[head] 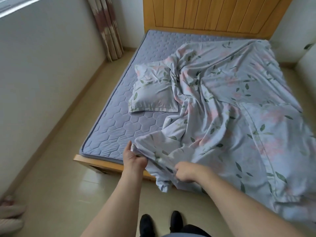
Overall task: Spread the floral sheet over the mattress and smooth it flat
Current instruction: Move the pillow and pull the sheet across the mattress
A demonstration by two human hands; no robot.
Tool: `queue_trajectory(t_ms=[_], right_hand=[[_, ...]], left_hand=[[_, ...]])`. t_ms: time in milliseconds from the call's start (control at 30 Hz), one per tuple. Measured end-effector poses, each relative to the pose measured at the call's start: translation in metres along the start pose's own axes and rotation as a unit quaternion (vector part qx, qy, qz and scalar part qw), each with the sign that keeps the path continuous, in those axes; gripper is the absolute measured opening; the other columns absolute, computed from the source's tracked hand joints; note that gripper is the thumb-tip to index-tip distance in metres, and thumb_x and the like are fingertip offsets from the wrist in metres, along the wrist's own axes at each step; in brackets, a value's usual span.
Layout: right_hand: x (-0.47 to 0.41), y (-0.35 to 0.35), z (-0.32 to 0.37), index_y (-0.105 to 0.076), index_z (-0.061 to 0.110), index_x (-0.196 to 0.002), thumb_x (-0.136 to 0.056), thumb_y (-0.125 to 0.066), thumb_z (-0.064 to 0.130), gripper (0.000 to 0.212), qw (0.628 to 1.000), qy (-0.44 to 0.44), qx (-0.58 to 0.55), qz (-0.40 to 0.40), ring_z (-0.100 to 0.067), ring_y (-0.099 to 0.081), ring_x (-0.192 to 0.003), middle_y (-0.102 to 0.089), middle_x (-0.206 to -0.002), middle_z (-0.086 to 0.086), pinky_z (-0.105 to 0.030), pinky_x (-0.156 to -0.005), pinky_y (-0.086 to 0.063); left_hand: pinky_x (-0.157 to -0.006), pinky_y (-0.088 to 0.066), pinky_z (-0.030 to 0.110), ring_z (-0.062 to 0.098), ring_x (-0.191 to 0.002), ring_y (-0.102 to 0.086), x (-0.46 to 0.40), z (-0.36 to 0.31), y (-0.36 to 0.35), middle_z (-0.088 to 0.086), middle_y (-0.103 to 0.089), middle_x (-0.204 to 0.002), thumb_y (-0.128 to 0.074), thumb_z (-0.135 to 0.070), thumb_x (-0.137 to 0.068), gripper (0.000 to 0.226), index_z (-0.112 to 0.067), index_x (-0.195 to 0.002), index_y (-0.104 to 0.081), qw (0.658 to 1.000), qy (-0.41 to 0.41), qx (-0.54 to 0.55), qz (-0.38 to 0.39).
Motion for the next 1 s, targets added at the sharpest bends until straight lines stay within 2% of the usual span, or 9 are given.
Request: queue_trajectory(t_ms=[167, 267, 333, 433, 567, 700, 833, 933, 1000], right_hand=[[0.017, 0.036, -0.022, -0.051, 0.004, -0.131, -0.092, -0.055, 0.020, 0.042, 0.984, -0.072, 0.141, 0.082, -0.026, -0.059, -0.096, -0.058, -0.116, -0.013, -0.031, -0.079, -0.049], [0.002, 0.041, -0.003, -0.055, 0.017, -0.117, -0.080, -0.062, 0.038, 0.043, 0.988, -0.020, 0.153, 0.027, -0.024, -0.058, -0.099, -0.057, -0.119, -0.006, -0.036, -0.092, -0.048], [-0.010, 0.024, 0.034, -0.041, 0.023, -0.138, -0.072, -0.067, 0.051, 0.076, 0.995, 0.058, 0.079, -0.019, -0.028, -0.047, -0.123, -0.043, -0.140, -0.006, -0.044, -0.104, -0.040], [-0.013, 0.006, 0.090, -0.028, 0.026, -0.146, -0.073, -0.066, 0.056, 0.088, 0.982, 0.153, 0.010, -0.106, -0.029, -0.034, -0.135, -0.034, -0.149, -0.004, -0.043, -0.107, -0.033], [-0.028, 0.000, 0.134, -0.059, 0.029, -0.091, -0.089, -0.051, 0.031, 0.009, 0.971, 0.167, -0.045, -0.167, -0.029, -0.059, -0.109, -0.065, -0.115, -0.004, -0.034, -0.084, -0.044], [-0.032, 0.005, 0.151, -0.062, 0.018, -0.078, -0.094, -0.045, 0.017, 0.024, 0.971, 0.145, -0.121, -0.147, -0.020, -0.054, -0.080, -0.060, -0.080, 0.000, -0.028, -0.069, -0.039], [-0.037, 0.003, 0.179, -0.034, 0.020, -0.058, -0.091, -0.043, 0.007, 0.037, 0.982, 0.101, -0.106, -0.120, -0.021, -0.046, -0.073, -0.051, -0.070, -0.003, -0.029, -0.063, -0.034], [-0.034, 0.003, 0.197, -0.037, 0.021, -0.062, -0.100, -0.035, 0.018, 0.039, 0.979, 0.077, -0.136, -0.131, -0.020, -0.044, -0.076, -0.048, -0.074, -0.005, -0.023, -0.059, -0.035], [-0.031, 0.005, 0.207, -0.039, 0.021, -0.063, -0.101, -0.036, 0.021, 0.038, 0.978, 0.078, -0.128, -0.143, -0.018, -0.043, -0.084, -0.049, -0.088, -0.012, -0.022, -0.059, -0.035]], left_hand=[[-0.095, -0.046, 0.051, 0.038, -0.104, -0.061, 0.009, -0.044, 0.015, 0.023, -0.064, -0.115, -0.059, -0.024, -0.090, 0.041, -0.001, -0.124, -0.056, 0.995, -0.040, -0.025, -0.093], [-0.091, -0.049, 0.049, 0.033, -0.094, -0.063, 0.026, -0.053, 0.014, 0.018, -0.065, -0.107, -0.049, -0.016, -0.097, 0.018, -0.011, -0.107, -0.063, 0.985, -0.118, -0.109, -0.058], [-0.080, -0.051, 0.038, 0.025, -0.086, -0.061, 0.042, -0.061, 0.020, 0.012, -0.065, -0.098, -0.043, -0.009, -0.099, 0.024, -0.014, -0.098, -0.066, 0.950, -0.224, -0.214, -0.050], [-0.068, -0.047, 0.020, 0.012, -0.081, -0.058, 0.066, -0.065, 0.019, 0.003, -0.067, -0.090, -0.051, 0.000, -0.086, 0.026, -0.016, -0.089, -0.072, 0.816, -0.358, -0.453, -0.039], [-0.078, -0.047, 0.016, 0.010, -0.091, -0.060, 0.084, -0.089, 0.027, -0.001, -0.067, -0.102, -0.044, 0.000, -0.068, 0.051, -0.018, -0.108, -0.070, 0.598, -0.425, -0.679, -0.028], [-0.083, -0.045, 0.037, 0.035, -0.094, -0.058, 0.074, -0.132, 0.052, 0.012, -0.070, -0.096, -0.052, -0.004, -0.074, 0.044, -0.016, -0.113, -0.068, 0.376, -0.456, -0.799, -0.110], [-0.080, -0.036, 0.036, 0.030, -0.093, -0.053, 0.060, -0.165, 0.059, 0.003, -0.063, -0.088, -0.055, -0.020, -0.080, 0.012, -0.018, -0.086, -0.065, 0.251, -0.405, -0.863, -0.167], [-0.084, -0.034, 0.036, 0.028, -0.099, -0.046, 0.051, -0.181, 0.055, 0.002, -0.056, -0.099, -0.053, -0.019, -0.080, 0.016, -0.021, -0.084, -0.068, 0.251, -0.386, -0.866, -0.197], [-0.091, -0.034, 0.038, 0.030, -0.104, -0.041, 0.043, -0.199, 0.057, 0.003, -0.050, -0.105, -0.057, -0.017, -0.076, 0.015, -0.022, -0.083, -0.070, 0.315, -0.391, -0.838, -0.213]])
Point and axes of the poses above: each hand's wrist, its own x-axis away from the middle knuckle, its own y-axis out of the back of the hand, z = x × y, the point moved 3 cm from there along -x, towards the middle knuckle
